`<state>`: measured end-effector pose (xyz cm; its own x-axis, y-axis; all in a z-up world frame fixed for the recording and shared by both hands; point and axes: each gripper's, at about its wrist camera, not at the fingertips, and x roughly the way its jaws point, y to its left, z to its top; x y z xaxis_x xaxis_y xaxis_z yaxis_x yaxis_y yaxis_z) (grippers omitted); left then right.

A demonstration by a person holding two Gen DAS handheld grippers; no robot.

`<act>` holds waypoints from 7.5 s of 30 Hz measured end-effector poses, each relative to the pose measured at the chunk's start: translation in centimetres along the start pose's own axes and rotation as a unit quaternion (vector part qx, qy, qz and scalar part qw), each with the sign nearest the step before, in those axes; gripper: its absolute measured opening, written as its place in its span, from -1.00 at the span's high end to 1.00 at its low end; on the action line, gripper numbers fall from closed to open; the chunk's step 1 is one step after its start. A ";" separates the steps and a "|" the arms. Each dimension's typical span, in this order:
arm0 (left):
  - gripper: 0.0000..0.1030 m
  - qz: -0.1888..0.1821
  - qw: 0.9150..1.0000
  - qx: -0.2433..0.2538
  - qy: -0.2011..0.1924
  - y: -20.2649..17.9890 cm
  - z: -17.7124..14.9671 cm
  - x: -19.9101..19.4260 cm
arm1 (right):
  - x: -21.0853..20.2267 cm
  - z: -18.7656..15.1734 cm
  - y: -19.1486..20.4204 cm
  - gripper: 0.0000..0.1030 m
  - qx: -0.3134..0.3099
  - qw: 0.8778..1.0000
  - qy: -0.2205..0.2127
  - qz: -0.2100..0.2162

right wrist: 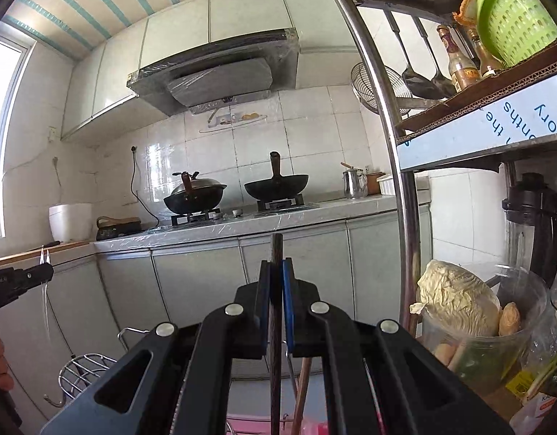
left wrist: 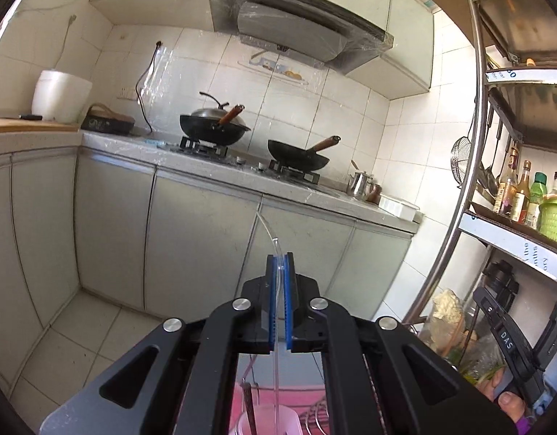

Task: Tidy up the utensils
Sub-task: 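Lift the fork and chopstick up over the pink cup with both tools, then lower both utensils into the pink cup and open both tools, then withdraw both open tools from the pink cup, then grasp a dark gold-tipped chopstick with the left tool while the right tool grasps another, then lift both held chopsticks up over the tall pink cup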

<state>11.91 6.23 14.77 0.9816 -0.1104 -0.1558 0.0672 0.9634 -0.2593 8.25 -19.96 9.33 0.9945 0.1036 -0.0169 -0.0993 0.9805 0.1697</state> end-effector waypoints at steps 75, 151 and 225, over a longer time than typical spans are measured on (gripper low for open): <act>0.34 0.078 0.989 0.066 0.106 -3.1 -5.7 -6.4 | -8.4 -4.0 1.7 0.11 -0.018 0.972 0.235 0.015; 0.90 0.037 0.902 -0.035 0.428 3.2 -23.6 -2.3 | -0.9 -23.9 2.5 0.89 0.235 0.802 0.529 0.148; 0.89 -0.009 0.996 0.020 0.082 -1.4 6.7 -8.3 | -5.0 7.8 -2.1 0.89 0.059 0.998 -0.014 0.026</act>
<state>4.91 7.41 22.86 0.9380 -0.1622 -0.3063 0.0940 0.9697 -0.2256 3.71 -23.89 16.78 0.9889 0.1465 0.0230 -0.1470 0.9471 0.2854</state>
